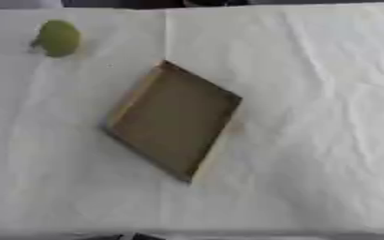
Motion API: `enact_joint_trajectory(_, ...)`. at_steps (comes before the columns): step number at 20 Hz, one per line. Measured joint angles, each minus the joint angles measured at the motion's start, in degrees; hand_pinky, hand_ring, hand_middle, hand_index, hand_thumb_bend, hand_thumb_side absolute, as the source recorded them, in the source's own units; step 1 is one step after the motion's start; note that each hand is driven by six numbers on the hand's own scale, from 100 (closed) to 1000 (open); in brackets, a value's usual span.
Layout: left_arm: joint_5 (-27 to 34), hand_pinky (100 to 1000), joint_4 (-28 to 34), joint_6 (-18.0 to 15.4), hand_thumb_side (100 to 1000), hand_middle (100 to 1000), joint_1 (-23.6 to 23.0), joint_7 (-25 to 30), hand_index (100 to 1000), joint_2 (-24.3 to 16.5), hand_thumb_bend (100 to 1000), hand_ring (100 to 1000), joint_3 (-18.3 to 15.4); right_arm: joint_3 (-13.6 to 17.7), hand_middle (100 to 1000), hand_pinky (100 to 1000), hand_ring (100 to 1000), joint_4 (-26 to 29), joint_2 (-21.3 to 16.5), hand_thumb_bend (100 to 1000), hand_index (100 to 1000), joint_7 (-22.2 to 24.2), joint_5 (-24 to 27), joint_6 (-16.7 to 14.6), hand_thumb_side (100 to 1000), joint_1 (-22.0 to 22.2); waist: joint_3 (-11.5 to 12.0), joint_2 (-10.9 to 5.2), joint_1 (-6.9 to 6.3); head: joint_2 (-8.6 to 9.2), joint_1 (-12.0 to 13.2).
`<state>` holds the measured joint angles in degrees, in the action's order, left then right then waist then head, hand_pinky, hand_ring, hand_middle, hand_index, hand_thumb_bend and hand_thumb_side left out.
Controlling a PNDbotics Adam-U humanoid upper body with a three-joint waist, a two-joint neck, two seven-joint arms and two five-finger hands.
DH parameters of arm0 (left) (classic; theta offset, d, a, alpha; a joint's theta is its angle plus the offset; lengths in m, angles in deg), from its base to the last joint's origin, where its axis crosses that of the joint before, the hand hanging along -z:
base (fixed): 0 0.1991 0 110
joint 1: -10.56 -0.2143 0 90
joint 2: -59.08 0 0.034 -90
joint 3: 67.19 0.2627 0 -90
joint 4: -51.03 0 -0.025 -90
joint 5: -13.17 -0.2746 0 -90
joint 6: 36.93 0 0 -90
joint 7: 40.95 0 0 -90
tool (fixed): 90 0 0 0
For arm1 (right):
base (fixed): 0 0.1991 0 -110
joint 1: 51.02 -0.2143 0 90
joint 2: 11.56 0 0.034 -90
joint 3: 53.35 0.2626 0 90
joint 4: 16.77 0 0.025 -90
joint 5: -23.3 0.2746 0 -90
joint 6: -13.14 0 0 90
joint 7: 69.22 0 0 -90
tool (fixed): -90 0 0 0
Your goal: Pick up objects on the table and place them in the box.
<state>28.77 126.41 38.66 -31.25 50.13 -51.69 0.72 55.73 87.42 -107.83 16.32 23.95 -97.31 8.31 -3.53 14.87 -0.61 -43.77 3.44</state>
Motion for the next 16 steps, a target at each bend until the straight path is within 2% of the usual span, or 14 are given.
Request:
enact_joint_trajectory(8, 0.5, 624, 0.9, 1.0, 472, 836, 0.0, -0.9, 844, 0.0, 100, 774, 0.0, 0.0, 735, 768, 707, 0.0, 0.0, 100, 809, -0.1, 0.0, 0.0, 343, 0.0, 0.0, 0.0, 0.0, -0.02, 0.0)
enact_joint_trajectory(11, -0.9, 631, 0.5, 1.2, 434, 851, 0.0, -0.3, 859, -0.1, 100, 791, 0.0, 0.0, 735, 768, 707, 0.0, 0.0, 100, 809, -0.1, 0.0, 0.0, 345, 0.0, 0.0, 0.0, -0.02, -0.02, 0.1)
enact_joint_trajectory(14, -7.4, 666, -2.2, -0.1, 416, 872, 0.0, 2.8, 882, -1.0, 100, 829, 0.8, 0.0, 735, 769, 707, 0.0, 0.0, 100, 809, -0.1, 0.0, 0.0, 347, 0.0, -0.1, 0.01, -0.15, -0.02, 0.3)
enact_joint_trajectory(16, -14.7, 704, -6.2, -2.3, 431, 882, 0.3, 6.8, 895, -1.2, 100, 850, 1.8, 0.0, 735, 769, 707, 0.0, 0.0, 100, 809, 0.0, 0.0, 0.0, 347, 0.0, -0.3, 0.03, -0.15, -0.01, 0.5)
